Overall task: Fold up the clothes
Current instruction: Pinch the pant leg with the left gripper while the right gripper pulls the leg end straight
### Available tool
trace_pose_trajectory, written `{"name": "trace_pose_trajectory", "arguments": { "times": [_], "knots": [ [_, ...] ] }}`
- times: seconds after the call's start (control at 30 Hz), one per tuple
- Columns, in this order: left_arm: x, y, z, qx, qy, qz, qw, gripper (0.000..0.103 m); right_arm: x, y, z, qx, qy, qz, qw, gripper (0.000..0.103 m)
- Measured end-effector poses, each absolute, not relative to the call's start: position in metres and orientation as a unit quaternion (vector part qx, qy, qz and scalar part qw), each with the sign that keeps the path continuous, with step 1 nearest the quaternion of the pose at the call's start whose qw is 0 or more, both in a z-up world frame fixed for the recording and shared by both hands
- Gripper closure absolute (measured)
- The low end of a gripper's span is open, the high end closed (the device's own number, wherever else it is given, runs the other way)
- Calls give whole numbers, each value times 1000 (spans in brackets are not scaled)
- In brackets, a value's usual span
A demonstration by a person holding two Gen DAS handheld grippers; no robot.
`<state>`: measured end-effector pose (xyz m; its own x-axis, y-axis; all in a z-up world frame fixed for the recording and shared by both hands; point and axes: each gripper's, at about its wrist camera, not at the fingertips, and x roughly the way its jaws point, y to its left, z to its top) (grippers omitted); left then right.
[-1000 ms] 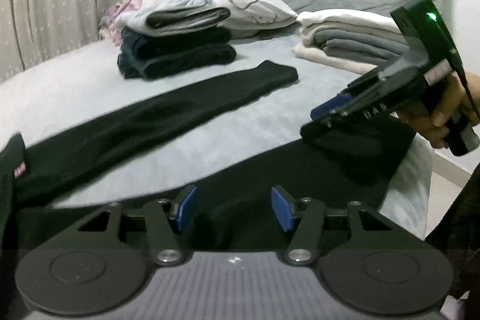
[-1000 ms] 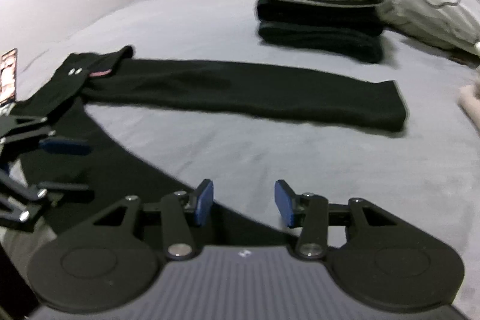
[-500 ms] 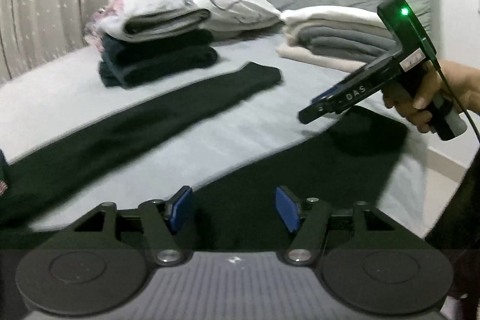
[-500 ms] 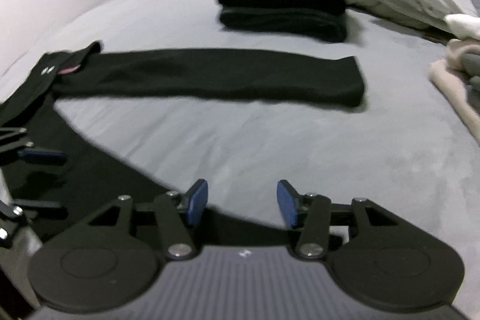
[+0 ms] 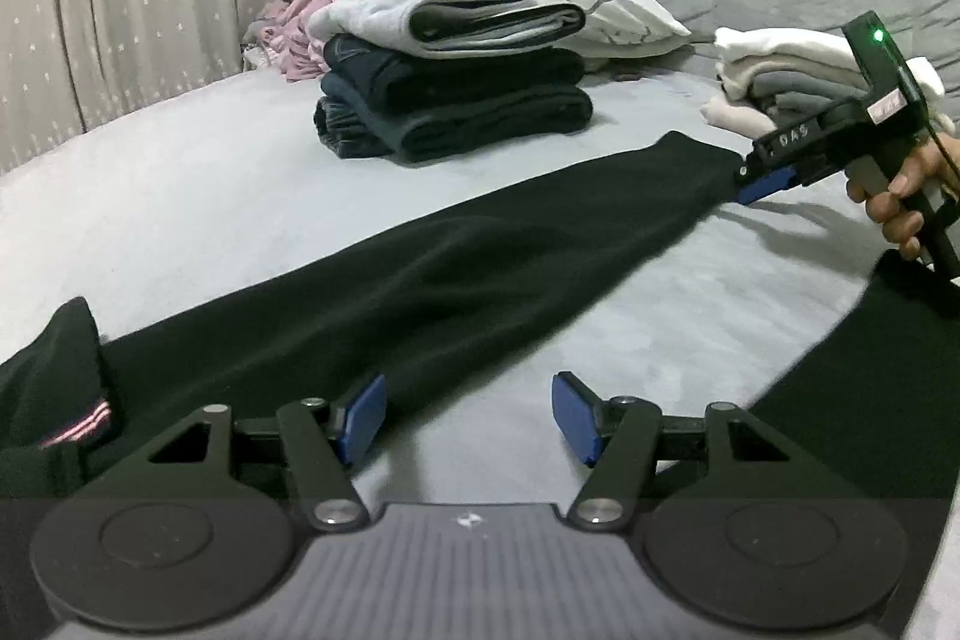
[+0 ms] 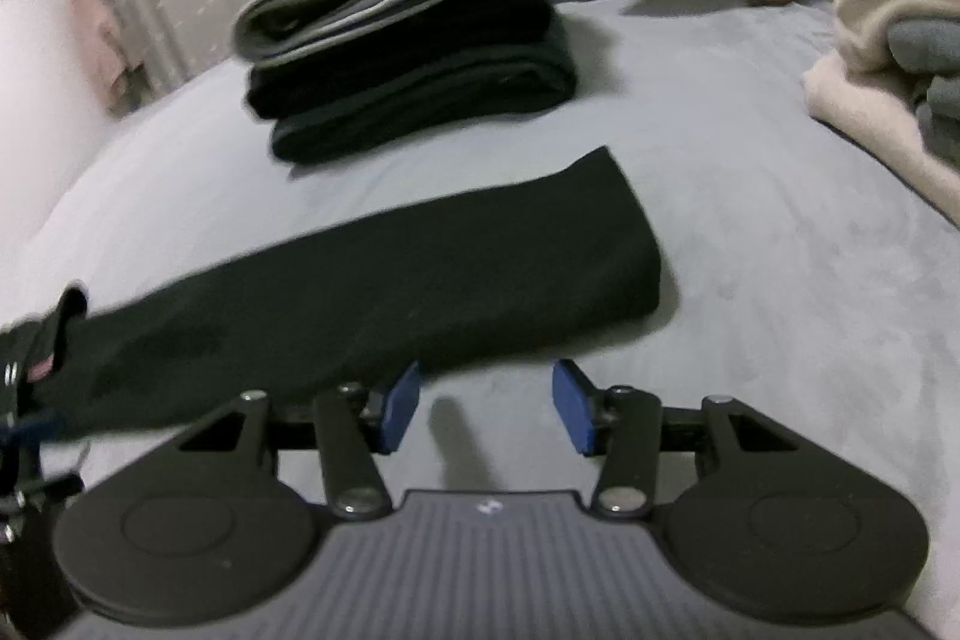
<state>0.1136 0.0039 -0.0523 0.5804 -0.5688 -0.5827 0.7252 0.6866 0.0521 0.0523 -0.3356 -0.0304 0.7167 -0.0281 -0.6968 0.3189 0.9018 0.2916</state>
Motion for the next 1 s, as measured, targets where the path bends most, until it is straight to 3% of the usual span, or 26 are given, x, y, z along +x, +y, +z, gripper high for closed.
{"name": "trace_pose_trajectory", "arguments": {
  "times": [0.1, 0.13, 0.2, 0.27, 0.37, 0.4, 0.43, 0.53, 0.8, 0.83, 0.87, 0.9, 0.93, 1.0],
  "knots": [
    [125, 0, -57, 141, 271, -373, 876, 50, 63, -342, -33, 218, 354, -108, 903, 53],
    [130, -2, -60, 141, 274, -376, 874, 60, 66, -344, -34, 224, 350, -113, 902, 53],
    [134, -1, -62, 131, 278, -383, 871, 67, 73, -347, -37, 233, 343, -121, 902, 53],
    [136, 3, -62, 117, 280, -394, 868, 89, 79, -350, -39, 241, 333, -135, 902, 55],
    [136, 9, -57, 104, 264, -397, 873, 98, 85, -352, -40, 246, 320, -162, 900, 68],
    [136, 8, -55, 103, 259, -398, 874, 98, 86, -352, -39, 243, 319, -171, 900, 81],
    [135, 9, -53, 101, 257, -401, 873, 99, 86, -352, -38, 239, 318, -178, 900, 87],
    [133, 9, -50, 101, 266, -412, 865, 99, 85, -352, -32, 227, 317, -193, 900, 93],
    [139, 7, -56, 100, 324, -426, 839, 93, 87, -345, -33, 166, 349, -221, 896, 92],
    [139, 9, -54, 95, 325, -427, 839, 82, 88, -342, -33, 150, 353, -227, 895, 84],
    [139, 11, -52, 91, 325, -427, 839, 63, 89, -338, -30, 132, 353, -235, 896, 75],
    [137, 13, -47, 87, 317, -424, 844, 55, 89, -335, -27, 117, 350, -244, 897, 57],
    [135, 16, -43, 83, 310, -421, 848, 47, 88, -331, -24, 99, 343, -256, 898, 48],
    [134, 18, -36, 76, 299, -419, 854, 47, 86, -326, -18, 75, 331, -270, 901, 44]
  ]
}}
